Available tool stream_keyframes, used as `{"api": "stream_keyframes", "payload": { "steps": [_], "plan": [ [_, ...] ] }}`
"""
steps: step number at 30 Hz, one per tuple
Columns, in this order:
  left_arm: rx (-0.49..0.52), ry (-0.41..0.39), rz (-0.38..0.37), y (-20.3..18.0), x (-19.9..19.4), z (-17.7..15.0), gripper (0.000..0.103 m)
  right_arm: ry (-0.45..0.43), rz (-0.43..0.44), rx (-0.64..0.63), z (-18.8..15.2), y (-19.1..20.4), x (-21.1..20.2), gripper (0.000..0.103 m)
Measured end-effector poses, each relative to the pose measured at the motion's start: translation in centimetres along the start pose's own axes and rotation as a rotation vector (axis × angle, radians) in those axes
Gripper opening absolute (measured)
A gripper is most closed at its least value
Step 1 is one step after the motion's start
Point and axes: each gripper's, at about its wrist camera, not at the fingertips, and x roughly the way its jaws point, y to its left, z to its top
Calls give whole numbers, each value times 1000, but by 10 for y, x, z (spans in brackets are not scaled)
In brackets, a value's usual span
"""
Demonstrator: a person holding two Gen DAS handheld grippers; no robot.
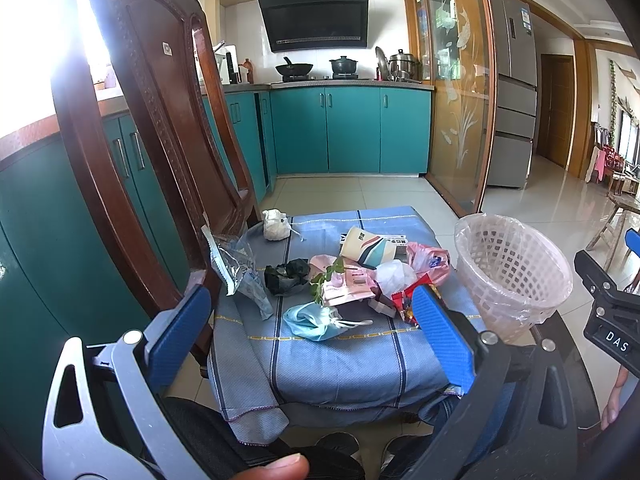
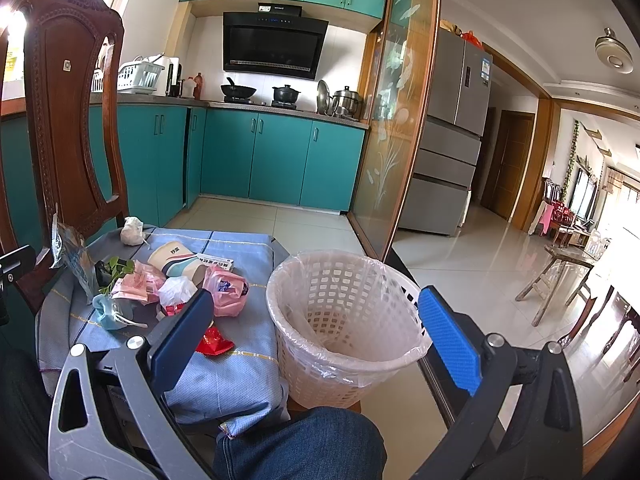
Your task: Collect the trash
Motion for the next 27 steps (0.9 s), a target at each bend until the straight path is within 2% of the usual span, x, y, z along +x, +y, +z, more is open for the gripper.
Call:
{"api": "stream_keyframes", "payload": {
  "steps": [21,27],
  "plan": [
    [-2,19,9,0,7,-3,100,2,1,-2,0,0,0,100],
    [-6,19,13,2,7,-3,100,3,3,-5,-13,-1,2,100]
  ]
}}
